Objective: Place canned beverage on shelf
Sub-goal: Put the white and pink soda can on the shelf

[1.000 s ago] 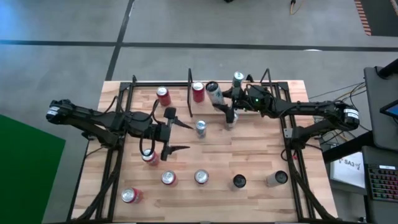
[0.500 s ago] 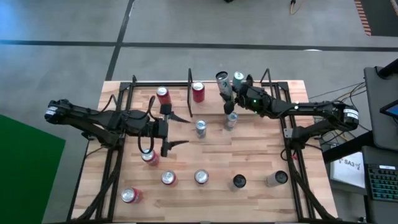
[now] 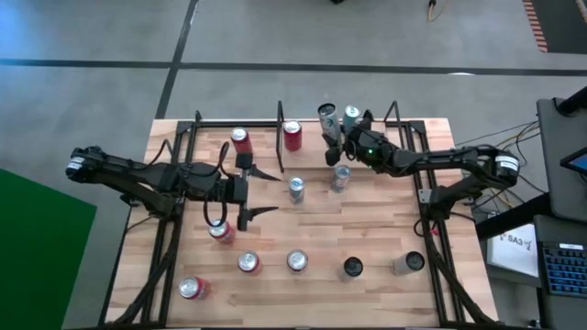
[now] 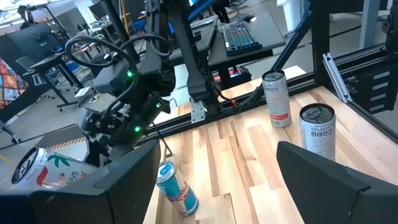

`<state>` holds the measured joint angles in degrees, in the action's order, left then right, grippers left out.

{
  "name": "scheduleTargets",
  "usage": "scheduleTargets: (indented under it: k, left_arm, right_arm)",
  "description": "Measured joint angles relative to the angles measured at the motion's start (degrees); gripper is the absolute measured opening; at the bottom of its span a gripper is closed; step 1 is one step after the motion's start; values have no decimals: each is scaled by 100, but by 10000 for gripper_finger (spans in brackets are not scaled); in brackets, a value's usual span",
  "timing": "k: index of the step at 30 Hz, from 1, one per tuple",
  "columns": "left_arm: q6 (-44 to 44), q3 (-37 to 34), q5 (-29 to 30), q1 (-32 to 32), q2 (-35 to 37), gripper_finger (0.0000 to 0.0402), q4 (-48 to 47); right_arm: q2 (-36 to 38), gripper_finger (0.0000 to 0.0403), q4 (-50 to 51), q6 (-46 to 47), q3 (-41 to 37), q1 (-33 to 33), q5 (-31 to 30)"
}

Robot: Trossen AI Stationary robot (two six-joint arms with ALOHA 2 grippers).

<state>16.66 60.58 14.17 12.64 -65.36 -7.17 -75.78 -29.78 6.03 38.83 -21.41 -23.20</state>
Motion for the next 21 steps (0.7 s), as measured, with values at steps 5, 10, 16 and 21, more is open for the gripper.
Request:
scheduleTargets:
  k: [5,10,16,21]
  left_arm:
    - [-70,0,3,0,2,307,-118]
    - [-86,0,4,0,2,307,-170]
    - [-89,0,4,0,2,306,-198]
    - [-89,0,4,0,2,306,-197]
  right_arm:
    - [-177,246,-101,-238,-15,0,4]
    - [-207,246,-612,-368,-229,0,71]
    - [-196,246,-1808,-545,-814,-49,178]
    - [-194,246,-2004,-254,-1156,-255,212]
